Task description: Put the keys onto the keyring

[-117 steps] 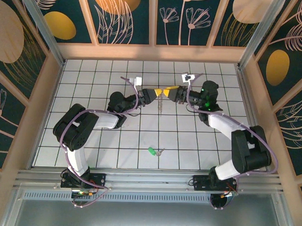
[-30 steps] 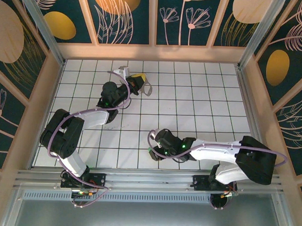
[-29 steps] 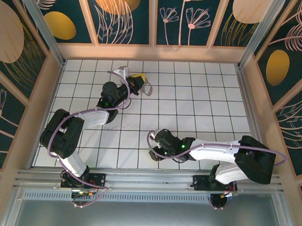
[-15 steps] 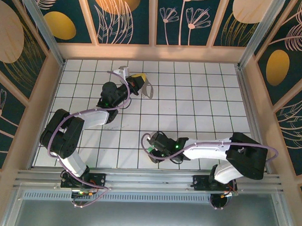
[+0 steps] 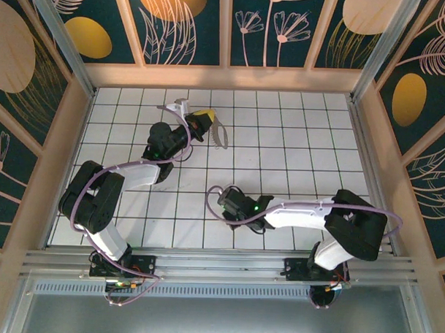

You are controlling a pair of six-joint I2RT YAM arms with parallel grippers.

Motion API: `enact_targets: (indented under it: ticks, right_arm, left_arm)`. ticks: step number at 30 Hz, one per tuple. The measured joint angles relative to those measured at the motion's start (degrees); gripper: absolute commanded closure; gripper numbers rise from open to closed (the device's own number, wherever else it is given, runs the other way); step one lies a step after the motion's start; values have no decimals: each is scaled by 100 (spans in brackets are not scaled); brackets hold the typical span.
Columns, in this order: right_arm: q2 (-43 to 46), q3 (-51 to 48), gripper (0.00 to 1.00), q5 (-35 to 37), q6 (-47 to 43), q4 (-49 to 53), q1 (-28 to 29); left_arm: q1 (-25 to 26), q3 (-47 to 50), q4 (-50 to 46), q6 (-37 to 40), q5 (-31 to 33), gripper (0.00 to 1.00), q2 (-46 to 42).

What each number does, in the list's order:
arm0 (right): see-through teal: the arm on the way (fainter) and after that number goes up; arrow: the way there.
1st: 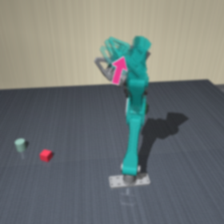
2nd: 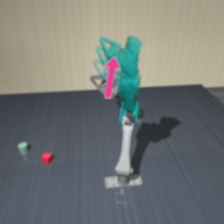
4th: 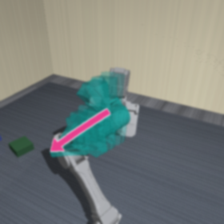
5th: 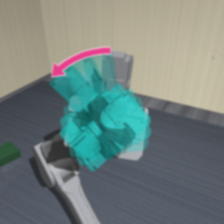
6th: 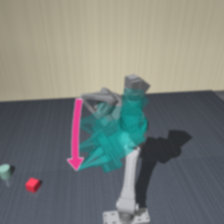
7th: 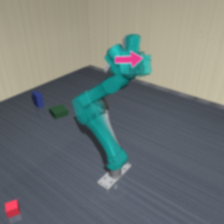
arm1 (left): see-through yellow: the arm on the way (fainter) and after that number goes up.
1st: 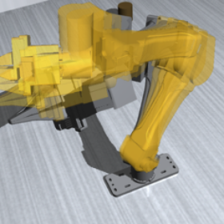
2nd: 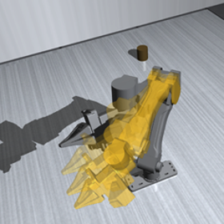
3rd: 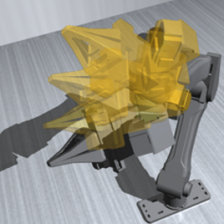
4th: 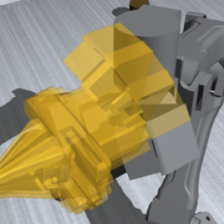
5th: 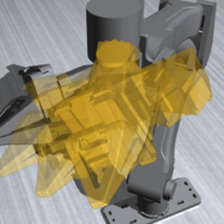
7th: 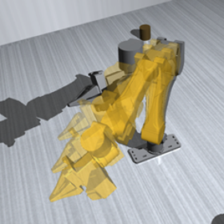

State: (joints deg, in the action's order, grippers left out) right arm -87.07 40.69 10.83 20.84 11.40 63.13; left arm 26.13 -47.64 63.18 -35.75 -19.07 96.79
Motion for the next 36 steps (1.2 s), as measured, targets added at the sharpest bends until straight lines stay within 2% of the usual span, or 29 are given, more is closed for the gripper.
enact_targets:
  ticks: [8,13,17,19,36]
  right_arm:
    - [-24,83,88,87,2,-166,-997]
    - [-146,299,86,-4,-17,-415,-1360]
    - [-251,468,71,-81,-59,-535,-1488]
    - [-278,518,68,-131,-68,-568,-1539]
    - [-278,503,67,-396,186,-656,-1672]
  left_arm:
    - [0,105,96,-63,-24,100,-2]
    - [0,199,103,-94,-31,100,-50]
    - [0,245,125,-140,-63,100,-120]
    - [0,267,136,-162,-72,100,-142]
    - [0,518,125,-223,-149,100,-514]
